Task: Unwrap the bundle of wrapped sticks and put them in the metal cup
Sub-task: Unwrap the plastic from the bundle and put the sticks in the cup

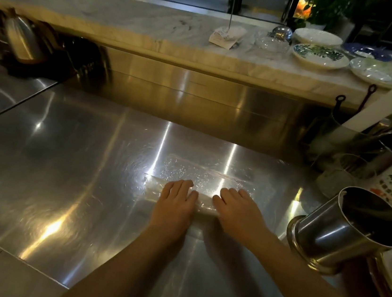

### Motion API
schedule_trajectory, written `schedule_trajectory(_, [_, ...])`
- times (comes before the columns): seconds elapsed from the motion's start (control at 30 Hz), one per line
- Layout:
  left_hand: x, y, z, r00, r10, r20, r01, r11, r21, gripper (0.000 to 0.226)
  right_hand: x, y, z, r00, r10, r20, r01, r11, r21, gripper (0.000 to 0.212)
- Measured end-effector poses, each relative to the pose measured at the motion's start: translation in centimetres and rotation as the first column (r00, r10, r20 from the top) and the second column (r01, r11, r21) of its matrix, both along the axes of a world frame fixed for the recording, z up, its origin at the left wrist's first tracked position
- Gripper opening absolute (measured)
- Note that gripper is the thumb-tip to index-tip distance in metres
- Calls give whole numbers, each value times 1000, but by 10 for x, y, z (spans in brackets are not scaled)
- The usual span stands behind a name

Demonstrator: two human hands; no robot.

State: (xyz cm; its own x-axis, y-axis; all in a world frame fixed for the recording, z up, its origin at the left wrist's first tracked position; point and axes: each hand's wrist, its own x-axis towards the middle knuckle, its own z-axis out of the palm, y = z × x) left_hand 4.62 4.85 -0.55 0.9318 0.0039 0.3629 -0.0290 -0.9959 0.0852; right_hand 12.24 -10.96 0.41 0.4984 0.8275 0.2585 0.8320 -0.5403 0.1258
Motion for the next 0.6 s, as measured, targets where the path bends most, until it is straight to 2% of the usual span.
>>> schedule_trajectory(0.1, [-16, -2, -11, 991, -52, -123, 44, 997, -67, 34, -9, -14, -8, 993, 36, -115, -44, 997, -64, 35])
schedule_trajectory(0.2, [-30, 1, -15, 962, -135, -237, 98, 982, -162, 49, -10, -25, -8, 933, 36, -358, -46, 999, -21, 41])
schedule_trajectory(0.3, [-26, 11, -6, 961, -161, -225, 117, 973, -197, 36, -6, -22, -12, 835, -51, -547, 82, 996, 33, 37])
schedule_trajectory(0.37, [-14, 20, -3, 955, -139, -261, 80, 971, -224, 44, -3, -14, -16, 769, -183, -613, 191, 980, -53, 51])
schedule_trajectory(0.43, [-3, 31, -4, 917, -111, -382, 18, 971, -239, 68, 0, -7, -17, 669, -298, -681, 257, 952, -165, 77])
schedule_trajectory(0.47, [1, 37, -4, 884, -103, -456, -8, 972, -235, 76, 1, -5, -17, 648, -333, -685, 256, 942, -216, 86])
schedule_trajectory(0.53, [8, 45, -2, 817, -90, -569, -19, 983, -184, 80, 3, -3, -14, 656, -375, -655, 232, 926, -298, 90])
schedule_trajectory(0.6, [10, 50, 2, 779, -88, -621, -7, 989, -149, 76, 1, -1, -9, 671, -381, -636, 209, 920, -331, 81])
